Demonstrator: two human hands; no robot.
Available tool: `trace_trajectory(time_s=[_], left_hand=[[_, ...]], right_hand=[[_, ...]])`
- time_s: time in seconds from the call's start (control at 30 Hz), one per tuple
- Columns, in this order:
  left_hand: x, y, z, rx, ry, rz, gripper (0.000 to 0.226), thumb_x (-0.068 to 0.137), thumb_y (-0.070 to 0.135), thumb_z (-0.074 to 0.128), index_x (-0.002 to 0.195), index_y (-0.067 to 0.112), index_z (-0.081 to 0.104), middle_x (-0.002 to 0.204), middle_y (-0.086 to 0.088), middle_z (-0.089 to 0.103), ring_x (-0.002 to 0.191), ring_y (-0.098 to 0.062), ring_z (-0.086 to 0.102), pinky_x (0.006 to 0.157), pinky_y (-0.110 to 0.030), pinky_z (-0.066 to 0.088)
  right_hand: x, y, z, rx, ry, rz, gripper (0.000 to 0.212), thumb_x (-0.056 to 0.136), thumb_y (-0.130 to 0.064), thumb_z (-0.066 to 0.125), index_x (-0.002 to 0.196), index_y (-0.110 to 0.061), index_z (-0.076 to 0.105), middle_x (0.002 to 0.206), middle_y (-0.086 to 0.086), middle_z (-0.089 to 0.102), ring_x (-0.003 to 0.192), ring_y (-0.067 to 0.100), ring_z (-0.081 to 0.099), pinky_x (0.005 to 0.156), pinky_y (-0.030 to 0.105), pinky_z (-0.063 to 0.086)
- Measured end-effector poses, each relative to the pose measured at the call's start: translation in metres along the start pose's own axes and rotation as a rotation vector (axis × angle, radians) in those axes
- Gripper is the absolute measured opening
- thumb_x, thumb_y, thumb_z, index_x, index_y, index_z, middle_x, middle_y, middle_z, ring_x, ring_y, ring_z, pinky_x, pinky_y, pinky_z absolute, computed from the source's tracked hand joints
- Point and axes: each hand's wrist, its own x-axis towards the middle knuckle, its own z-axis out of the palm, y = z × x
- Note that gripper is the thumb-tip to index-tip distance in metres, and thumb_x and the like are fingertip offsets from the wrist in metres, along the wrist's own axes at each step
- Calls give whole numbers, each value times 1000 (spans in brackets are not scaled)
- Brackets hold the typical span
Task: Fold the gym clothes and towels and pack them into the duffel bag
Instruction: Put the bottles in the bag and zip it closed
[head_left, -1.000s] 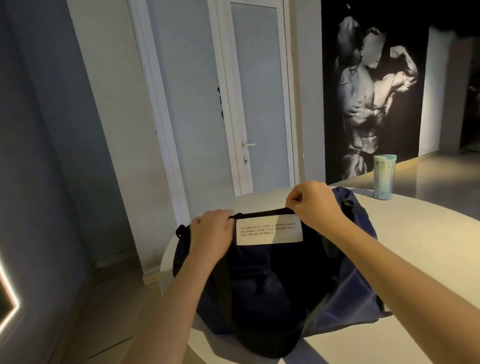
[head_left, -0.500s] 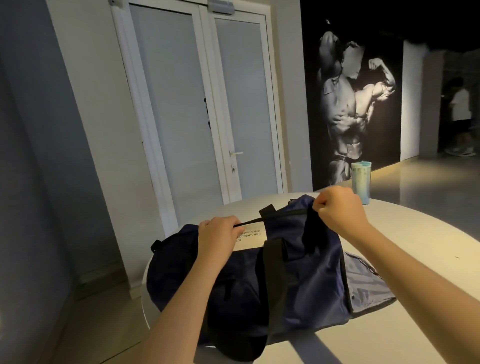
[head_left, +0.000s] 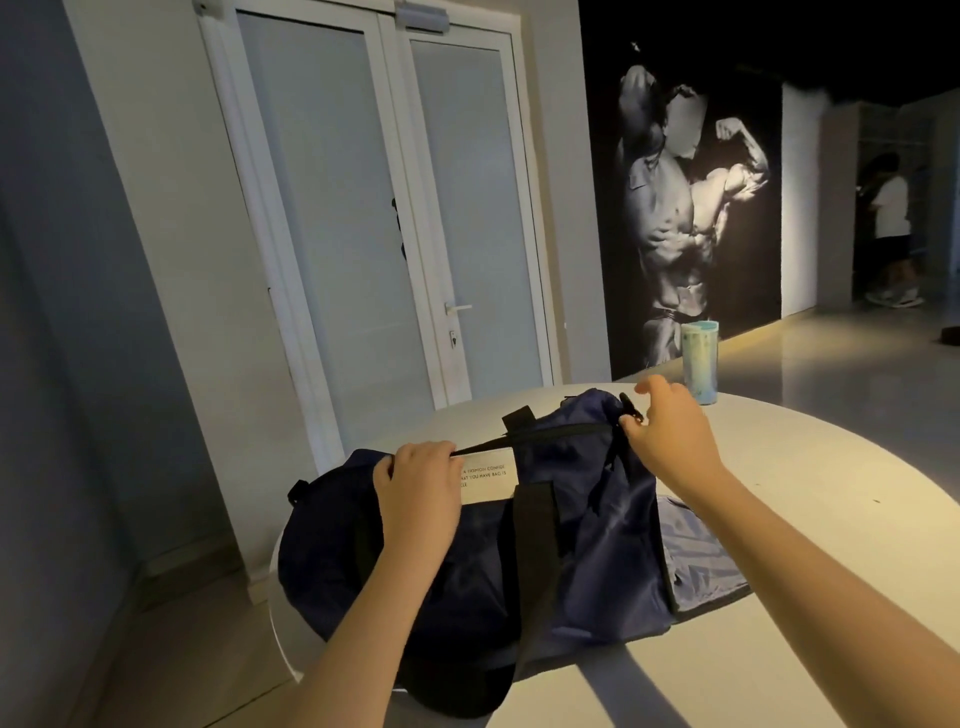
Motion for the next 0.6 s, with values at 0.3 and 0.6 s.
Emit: trace_trajectory(time_s=[0.3,0.6], left_hand=[[-92,24,4,143,-536,-248,106,73,86,16,151,21,-9,159,-7,-13,145,-37,-8,111,-63,3],[-64,-21,25,38,-574,-89,86,87,71,25,151,26,-10,158,2,-20,146,-28,-12,114,-58,-1]], right_hand=[[-26,16,25,237,-369,138,40,97,-32,49,134,-15,47,134,10,52,120,31,48,92,29,36],[-53,6,24,54,-248,152,29,94,-40,44,96,-12,48,106,18,60,93,35,54,74,34,42]])
